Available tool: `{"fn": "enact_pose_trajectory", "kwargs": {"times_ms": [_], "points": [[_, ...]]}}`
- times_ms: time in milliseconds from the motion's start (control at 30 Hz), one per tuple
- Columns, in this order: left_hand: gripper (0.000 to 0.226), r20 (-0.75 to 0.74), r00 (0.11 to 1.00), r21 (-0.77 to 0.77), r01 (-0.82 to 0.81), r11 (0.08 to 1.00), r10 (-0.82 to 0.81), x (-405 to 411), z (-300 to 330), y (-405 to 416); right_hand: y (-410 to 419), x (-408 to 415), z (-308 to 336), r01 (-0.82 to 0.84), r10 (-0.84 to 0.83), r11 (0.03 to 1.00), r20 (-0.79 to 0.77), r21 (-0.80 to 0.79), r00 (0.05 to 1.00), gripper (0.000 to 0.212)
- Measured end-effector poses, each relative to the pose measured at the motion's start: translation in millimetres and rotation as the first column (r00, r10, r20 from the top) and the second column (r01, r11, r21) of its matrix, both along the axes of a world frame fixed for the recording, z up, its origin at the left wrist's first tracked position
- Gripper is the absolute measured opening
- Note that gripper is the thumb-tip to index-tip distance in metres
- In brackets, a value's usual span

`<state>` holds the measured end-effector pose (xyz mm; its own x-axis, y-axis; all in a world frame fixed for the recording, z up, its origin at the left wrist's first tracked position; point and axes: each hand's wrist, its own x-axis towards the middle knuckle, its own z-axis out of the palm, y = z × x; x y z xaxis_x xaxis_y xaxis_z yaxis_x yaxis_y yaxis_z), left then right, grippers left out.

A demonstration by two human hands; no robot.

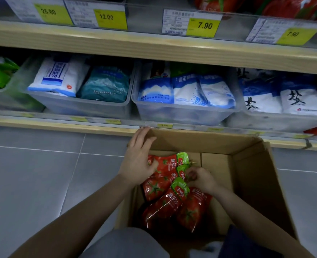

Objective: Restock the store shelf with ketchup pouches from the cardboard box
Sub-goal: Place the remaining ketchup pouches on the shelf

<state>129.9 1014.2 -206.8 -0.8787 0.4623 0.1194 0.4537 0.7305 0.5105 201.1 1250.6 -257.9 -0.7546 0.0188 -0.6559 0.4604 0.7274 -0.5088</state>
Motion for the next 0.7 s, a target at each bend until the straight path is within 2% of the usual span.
{"fn": "enact_pose_trajectory", "kwargs": {"times_ms": [133,333,400,533,700], "points": [[0.062,-0.005,1.000,0.000,0.007,1.000,-0.007,0,0,-1,4,5,3,0.100,-0.097,0.988,0.032,-0.121,0.995,0.028],[0.063,-0.020,1.000,-0.013,0.014,1.000,-0.014,-1,1,-1,-6,12,30,0.237,-0.217,0.918,0.098,-0.317,0.971,0.021],[0.062,-0.021,1.000,-0.021,0.018,1.000,-0.018,-1,3,-2,-14,10,44,0.200,-0.194,0.915,0.052,-0.351,0.980,0.019],[0.061,-0.004,1.000,-0.028,0.007,1.000,-0.007,1,10,-7,-22,-1,80,0.117,-0.143,0.930,-0.049,-0.349,0.988,0.029],[0.062,-0.007,1.000,-0.082,0.020,0.996,-0.021,3,28,-6,-24,-13,132,-0.041,-0.010,0.969,-0.205,-0.242,0.979,0.039]]}}
